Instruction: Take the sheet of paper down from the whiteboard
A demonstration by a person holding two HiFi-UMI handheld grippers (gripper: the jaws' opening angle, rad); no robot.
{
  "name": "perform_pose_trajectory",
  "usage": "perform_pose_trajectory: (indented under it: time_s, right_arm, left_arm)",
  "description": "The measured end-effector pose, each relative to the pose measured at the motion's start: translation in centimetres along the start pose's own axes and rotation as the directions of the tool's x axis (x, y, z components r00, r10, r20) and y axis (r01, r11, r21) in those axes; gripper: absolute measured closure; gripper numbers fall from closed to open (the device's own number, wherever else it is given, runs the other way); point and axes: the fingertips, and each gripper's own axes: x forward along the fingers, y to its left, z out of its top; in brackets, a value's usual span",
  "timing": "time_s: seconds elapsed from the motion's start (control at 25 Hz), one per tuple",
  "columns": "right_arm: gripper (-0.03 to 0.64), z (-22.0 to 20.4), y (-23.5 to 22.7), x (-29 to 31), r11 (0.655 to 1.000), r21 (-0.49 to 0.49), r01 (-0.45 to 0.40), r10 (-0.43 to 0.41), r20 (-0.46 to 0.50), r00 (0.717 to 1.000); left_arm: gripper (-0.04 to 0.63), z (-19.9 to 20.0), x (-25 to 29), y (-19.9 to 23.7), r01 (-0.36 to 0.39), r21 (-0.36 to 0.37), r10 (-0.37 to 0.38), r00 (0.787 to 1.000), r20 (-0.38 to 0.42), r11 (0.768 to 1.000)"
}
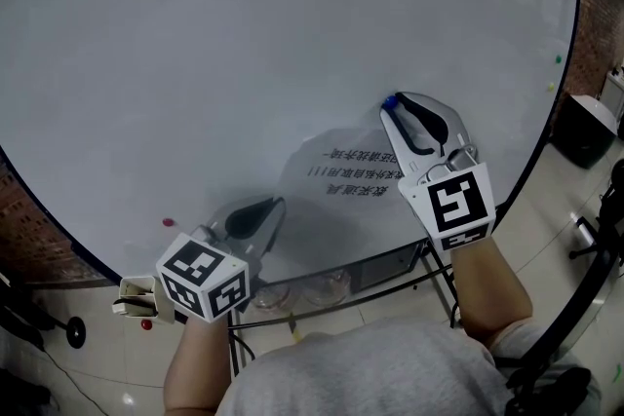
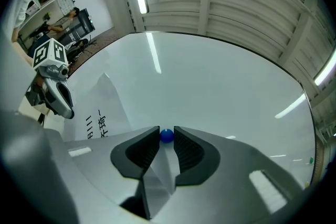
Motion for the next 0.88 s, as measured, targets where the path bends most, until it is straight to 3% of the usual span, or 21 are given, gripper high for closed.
perform_pose_trajectory:
  time_s: [0.28, 0.4, 0.48, 0.68, 0.88]
  right_arm:
    - [0.526, -0.1, -0.3, -1.5, 0.998, 0.046, 0.036, -0.038, 0.037, 0.999]
    - [0.600, -1.0, -0.6, -2.8, 0.995, 0.073, 0.062, -0.064, 0.030, 0.997]
    - [0.615, -1.7, -0.6, -4.5, 0.994, 0.096, 0.055, -0.057, 0.012, 0.998]
    - [0.615, -3.9, -0.2, -11.5, 0.985, 0.172, -0.024, 0.035, -0.057, 0.998]
    - [0.615, -8.0, 1.1, -19.8, 0.976, 0.194, -0.099, 0.132, -0.164, 0.978]
  left_arm:
    - [0.594, -0.9, -0.3, -0.3, -0.010, -0.023, 0.010, 1.000, 0.000, 1.000]
    - [0.594, -1.5, -0.5, -0.5, -0.036, -0.030, 0.036, 0.999, -0.007, 0.999]
    - [0.594, -1.6, -0.8, -1.5, -0.059, -0.026, 0.059, 0.998, -0.014, 0.998]
    - [0.594, -1.1, -1.4, -6.8, -0.108, -0.027, 0.108, 0.994, -0.021, 0.994]
    - [0.594, -3.3, -1.4, -15.3, -0.119, -0.050, 0.116, 0.991, -0.066, 0.992]
